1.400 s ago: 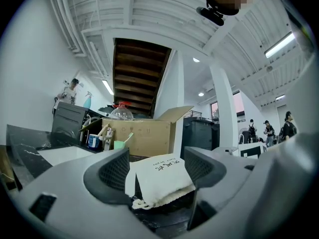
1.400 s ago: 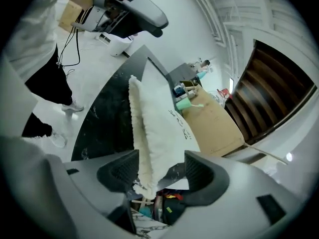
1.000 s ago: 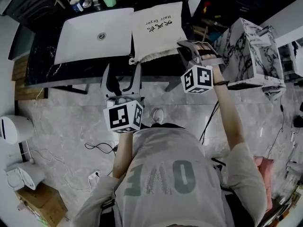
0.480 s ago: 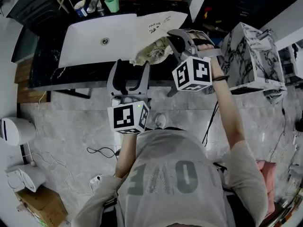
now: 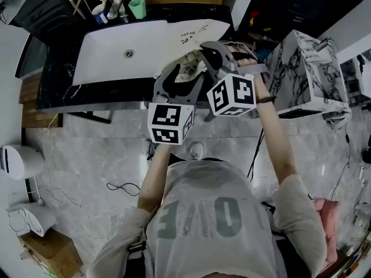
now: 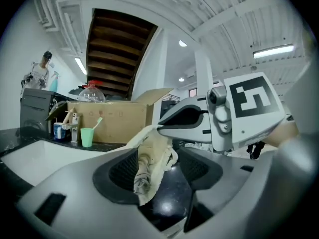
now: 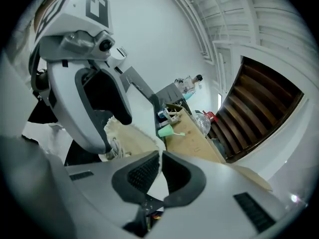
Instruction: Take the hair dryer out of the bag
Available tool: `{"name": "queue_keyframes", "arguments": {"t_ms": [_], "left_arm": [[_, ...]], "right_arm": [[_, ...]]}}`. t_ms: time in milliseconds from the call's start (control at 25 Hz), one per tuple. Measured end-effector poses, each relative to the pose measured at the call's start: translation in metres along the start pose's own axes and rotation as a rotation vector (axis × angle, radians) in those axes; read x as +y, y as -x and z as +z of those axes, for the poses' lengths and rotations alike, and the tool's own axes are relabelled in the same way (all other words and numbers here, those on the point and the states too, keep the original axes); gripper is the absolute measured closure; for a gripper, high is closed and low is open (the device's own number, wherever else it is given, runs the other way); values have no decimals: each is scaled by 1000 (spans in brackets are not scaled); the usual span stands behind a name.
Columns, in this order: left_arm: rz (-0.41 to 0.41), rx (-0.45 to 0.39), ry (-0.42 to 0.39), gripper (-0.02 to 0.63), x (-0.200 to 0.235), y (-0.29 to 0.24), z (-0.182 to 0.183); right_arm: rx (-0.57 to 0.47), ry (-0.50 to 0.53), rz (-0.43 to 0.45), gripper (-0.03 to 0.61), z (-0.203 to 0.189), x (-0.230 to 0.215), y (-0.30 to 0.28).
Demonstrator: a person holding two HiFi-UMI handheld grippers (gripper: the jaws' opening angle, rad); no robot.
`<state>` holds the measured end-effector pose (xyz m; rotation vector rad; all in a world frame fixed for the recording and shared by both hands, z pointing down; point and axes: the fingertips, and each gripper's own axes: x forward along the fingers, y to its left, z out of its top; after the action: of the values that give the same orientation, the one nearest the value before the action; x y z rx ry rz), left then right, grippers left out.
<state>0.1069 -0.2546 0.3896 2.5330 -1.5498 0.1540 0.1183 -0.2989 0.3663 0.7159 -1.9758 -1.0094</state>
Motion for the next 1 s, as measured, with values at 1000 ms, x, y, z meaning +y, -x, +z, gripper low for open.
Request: {"name": "queue_keyframes", "arguments": {"t_ms": [1000], "left_arm": [[4,140,30,336,29,-83,-36]], "right_arm": [[-20,-157,16,535,-13,0,11]]}}
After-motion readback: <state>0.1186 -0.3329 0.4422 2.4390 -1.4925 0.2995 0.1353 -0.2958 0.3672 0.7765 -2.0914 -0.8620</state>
